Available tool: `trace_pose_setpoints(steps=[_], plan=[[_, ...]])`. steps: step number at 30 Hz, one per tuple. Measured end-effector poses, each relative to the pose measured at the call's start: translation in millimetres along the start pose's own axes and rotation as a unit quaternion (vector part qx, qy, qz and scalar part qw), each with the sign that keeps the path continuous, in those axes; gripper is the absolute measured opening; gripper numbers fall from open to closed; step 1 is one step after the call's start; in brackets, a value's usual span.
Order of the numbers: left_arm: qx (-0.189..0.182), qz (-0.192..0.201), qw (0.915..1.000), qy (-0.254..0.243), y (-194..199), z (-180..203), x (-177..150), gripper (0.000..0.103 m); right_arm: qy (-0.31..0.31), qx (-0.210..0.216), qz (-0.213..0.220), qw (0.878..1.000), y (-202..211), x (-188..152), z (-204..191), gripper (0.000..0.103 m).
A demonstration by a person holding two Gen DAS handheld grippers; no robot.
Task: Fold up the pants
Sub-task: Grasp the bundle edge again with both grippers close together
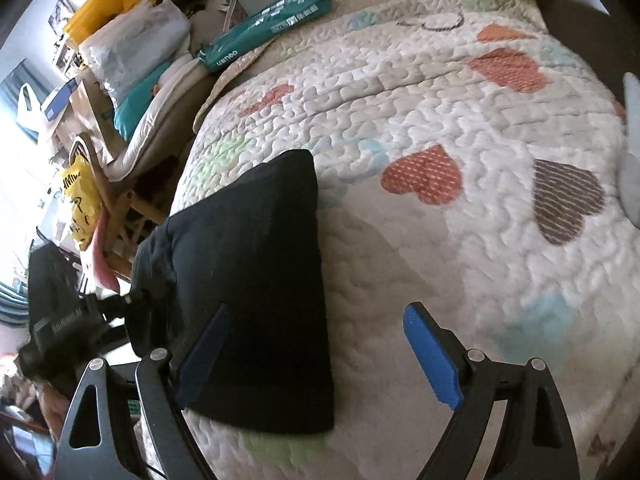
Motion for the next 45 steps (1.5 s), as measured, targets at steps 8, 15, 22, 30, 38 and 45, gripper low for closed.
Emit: trace_pose_setpoints(steps=[8,15,22,30,38,45], plan=[[0.008,0.001,0.9984,-0.056,-9,19,-3,0.05,-0.024,0.071,-0.032,0.997,-44,27,-10,0.092],[0.015,0.005,0.9985,-0.053,-2,28,-3,0.03,-0.028,0.108,-0.046,0.993,-51,32,-25,0.045],[0.012,0.014,0.9977,-0.065,-6,56,30,0.03,0.007,0.117,-0.018,0.993,-21,65,-44,0.034],[0.031,0.009,0.9973,-0.066,-53,72,97,0.033,0.004,0.089,0.01,0.996,-33,132,-34,0.034],[-0.016,-0.019,0.9994,-0.022,-84,49,120,0.05,-0.025,0.043,0.001,0.999,-77,150,7,0.055],[-0.02,-0.024,0.9995,0.005,-81,47,134,0.052,-0.055,0.055,0.007,0.997,-76,144,32,0.075]])
Point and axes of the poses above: each gripper's, at about its wrist camera, not at the fingertips, and y roughly against the way its jaws point, z to its right, x to its top, the point moved 6 cm from there along -y, roughly the way its jaws point, and after that the axes turned 2 degrees about -z, right-handed, at the moved point
